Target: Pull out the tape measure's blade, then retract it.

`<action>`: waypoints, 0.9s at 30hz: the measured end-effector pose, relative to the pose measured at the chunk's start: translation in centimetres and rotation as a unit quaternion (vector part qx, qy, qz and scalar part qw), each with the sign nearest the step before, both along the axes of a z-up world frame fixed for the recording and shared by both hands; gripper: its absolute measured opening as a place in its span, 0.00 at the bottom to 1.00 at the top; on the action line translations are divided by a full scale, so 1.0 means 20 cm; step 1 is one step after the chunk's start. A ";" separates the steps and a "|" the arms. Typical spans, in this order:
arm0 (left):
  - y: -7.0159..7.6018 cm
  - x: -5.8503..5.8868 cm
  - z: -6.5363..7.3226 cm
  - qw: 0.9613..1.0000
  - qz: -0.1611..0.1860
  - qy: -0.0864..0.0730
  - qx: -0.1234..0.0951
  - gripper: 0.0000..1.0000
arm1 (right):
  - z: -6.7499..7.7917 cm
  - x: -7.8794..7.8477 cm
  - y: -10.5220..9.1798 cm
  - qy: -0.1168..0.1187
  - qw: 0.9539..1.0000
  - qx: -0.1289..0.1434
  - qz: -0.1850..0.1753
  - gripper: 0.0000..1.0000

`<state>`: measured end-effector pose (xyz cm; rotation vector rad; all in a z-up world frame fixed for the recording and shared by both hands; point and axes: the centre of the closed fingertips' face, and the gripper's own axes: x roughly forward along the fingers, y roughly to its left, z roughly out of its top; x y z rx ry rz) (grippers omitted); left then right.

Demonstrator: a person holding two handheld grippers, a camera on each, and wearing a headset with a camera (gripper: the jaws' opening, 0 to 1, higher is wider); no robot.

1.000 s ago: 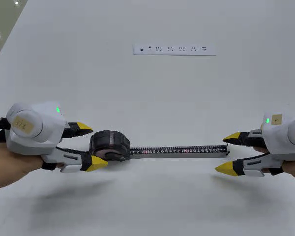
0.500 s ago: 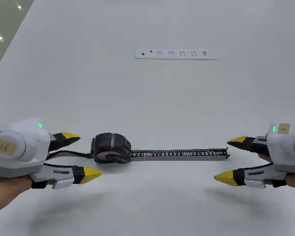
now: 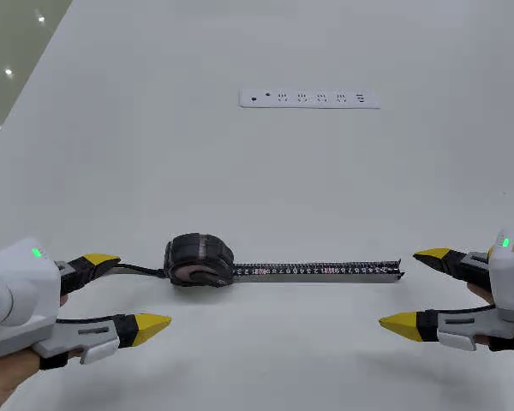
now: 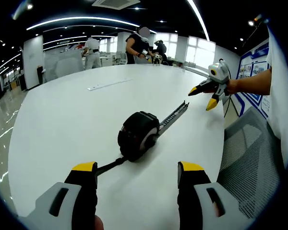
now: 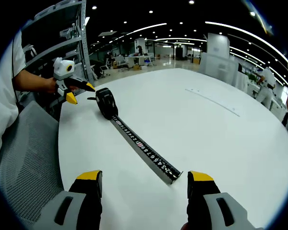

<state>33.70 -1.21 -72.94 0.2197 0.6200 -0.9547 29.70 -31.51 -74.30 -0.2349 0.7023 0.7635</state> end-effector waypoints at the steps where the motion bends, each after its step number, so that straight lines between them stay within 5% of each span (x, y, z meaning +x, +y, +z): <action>1: 0.01 0.00 0.00 1.000 0.005 0.001 -0.004 0.65 | 0.00 -0.01 0.00 0.000 1.000 0.001 -0.001 0.73; 14: 0.13 -0.08 0.06 0.999 0.047 -0.018 -0.007 0.72 | 0.08 -0.08 0.04 -0.025 0.998 0.025 -0.054 0.79; 27: 0.24 -0.16 0.04 0.995 0.096 -0.028 -0.005 0.79 | 0.06 -0.16 0.03 -0.028 0.997 0.030 -0.072 0.85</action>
